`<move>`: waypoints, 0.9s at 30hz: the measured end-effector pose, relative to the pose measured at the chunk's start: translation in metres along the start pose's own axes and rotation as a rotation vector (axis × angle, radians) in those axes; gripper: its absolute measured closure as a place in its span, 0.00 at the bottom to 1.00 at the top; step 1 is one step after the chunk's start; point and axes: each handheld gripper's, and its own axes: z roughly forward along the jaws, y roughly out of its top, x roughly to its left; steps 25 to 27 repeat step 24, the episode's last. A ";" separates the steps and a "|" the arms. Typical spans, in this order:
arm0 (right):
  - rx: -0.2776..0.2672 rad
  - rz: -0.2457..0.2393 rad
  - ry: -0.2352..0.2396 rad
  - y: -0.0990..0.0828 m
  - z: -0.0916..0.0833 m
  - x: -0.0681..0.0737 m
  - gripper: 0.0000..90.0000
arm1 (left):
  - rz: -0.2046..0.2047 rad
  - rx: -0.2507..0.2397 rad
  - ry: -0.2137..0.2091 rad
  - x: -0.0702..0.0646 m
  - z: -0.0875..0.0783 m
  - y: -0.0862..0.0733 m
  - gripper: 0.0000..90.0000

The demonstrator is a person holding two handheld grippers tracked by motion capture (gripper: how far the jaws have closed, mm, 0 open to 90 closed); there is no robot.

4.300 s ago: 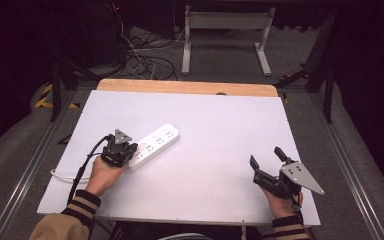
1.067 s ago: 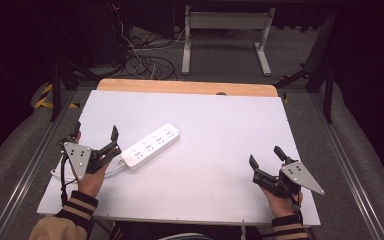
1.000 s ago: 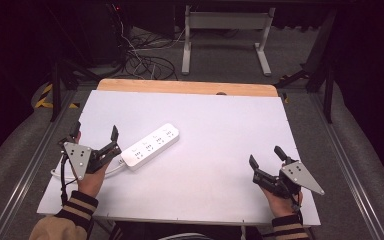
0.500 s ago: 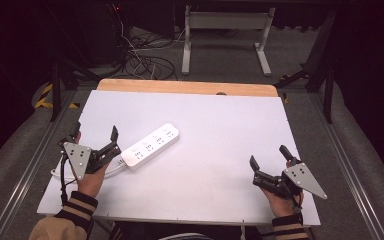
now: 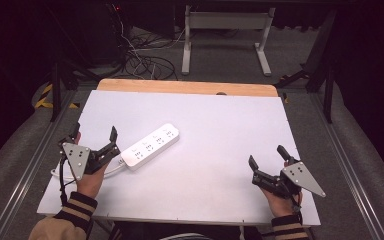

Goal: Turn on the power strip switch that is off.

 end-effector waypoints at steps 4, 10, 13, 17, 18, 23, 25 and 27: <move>0.000 0.001 0.001 0.000 0.000 0.000 0.07 | -0.003 0.004 -0.002 -0.001 0.000 0.000 0.01; 0.000 0.001 0.000 0.000 0.000 0.000 0.08 | -0.002 0.006 -0.003 0.000 0.000 0.000 0.01; 0.000 0.002 0.001 0.000 0.000 0.000 0.08 | 0.000 0.006 -0.001 0.000 0.000 0.000 0.01; -0.002 0.003 -0.003 0.000 0.000 0.000 0.08 | 0.001 0.007 -0.001 0.000 0.000 0.000 0.01; -0.002 0.004 -0.002 0.000 0.000 0.000 0.08 | 0.004 0.007 0.000 0.000 0.000 -0.001 0.01; -0.002 0.004 -0.001 0.000 0.001 -0.001 0.08 | -0.004 0.011 -0.003 0.000 0.001 -0.001 0.01; -0.002 0.003 0.001 -0.001 0.001 -0.001 0.08 | 0.001 0.009 -0.002 0.000 0.002 -0.001 0.01; -0.002 0.003 0.001 -0.001 0.001 -0.001 0.08 | 0.001 0.009 -0.002 0.000 0.002 -0.001 0.01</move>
